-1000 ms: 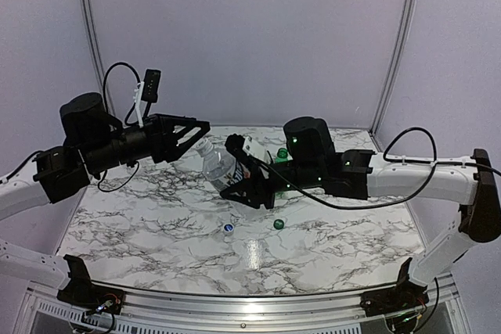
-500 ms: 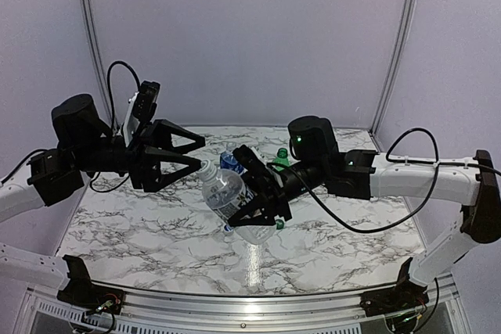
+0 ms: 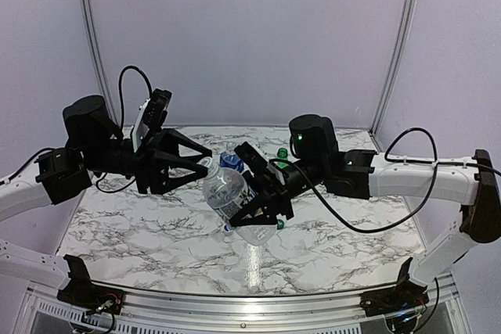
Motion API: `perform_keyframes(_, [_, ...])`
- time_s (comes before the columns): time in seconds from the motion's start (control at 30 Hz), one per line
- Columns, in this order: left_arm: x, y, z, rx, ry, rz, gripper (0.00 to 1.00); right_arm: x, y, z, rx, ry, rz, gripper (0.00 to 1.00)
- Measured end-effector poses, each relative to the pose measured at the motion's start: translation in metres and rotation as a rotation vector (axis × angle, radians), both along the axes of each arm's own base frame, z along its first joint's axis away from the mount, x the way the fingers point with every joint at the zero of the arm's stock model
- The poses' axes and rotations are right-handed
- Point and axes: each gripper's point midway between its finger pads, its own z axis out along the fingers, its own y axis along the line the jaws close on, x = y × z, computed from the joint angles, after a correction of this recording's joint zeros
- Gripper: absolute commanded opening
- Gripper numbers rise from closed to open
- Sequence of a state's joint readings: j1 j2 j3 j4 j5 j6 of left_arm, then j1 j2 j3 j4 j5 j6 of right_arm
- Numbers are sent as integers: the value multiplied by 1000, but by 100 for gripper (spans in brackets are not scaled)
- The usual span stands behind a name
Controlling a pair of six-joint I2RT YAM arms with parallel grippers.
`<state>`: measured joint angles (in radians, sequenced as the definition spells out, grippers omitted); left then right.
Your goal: Unscrew the bottle caps
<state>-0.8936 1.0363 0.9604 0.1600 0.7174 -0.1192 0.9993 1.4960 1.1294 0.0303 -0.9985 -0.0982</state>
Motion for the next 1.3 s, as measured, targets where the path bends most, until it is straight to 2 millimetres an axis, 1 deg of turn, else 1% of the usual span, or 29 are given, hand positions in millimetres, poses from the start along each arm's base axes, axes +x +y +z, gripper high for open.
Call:
perform_keyframes(0.13, [0,-2,-2,6,0,-9,41,2,2,-4,-10,8,-2,23])
perform_keyframes(0.27, [0,-4,-5,12,2,-17,30,4,3,-8,-20,18,-8,23])
perform_keyframes(0.33, [0,-4,-5,13,6,-18,22,5,3,-9,-23,21,-10,22])
perform_keyframes(0.47, [1,-4,-5,12,-8,-15,0,8,3,-9,-25,24,-23,21])
perform_keyframes(0.6, [8,-4,-5,13,8,26,0,17,5,-10,-30,11,-69,21])
perform_keyframes(0.67, [16,-4,-5,13,31,73,0,28,6,-9,-35,-14,-134,20])
perform_keyframes(0.73, [28,-4,-5,12,66,148,0,42,7,-11,-48,-47,-219,20])
perform_keyframes(0.9, [74,0,-14,-2,249,430,0,90,6,-17,-94,-156,-493,20])
perform_keyframes(0.97, [89,1,-22,-10,326,527,0,103,4,-23,-121,-186,-572,20])
perform_keyframes(1.03, [98,1,-26,-24,379,596,1,111,3,-26,-138,-208,-629,20])
perform_keyframes(1.13, [106,2,-27,-44,419,650,13,118,1,-28,-150,-226,-674,20])
perform_keyframes(1.3, [108,1,-29,-44,423,664,41,119,1,-30,-150,-231,-683,21])
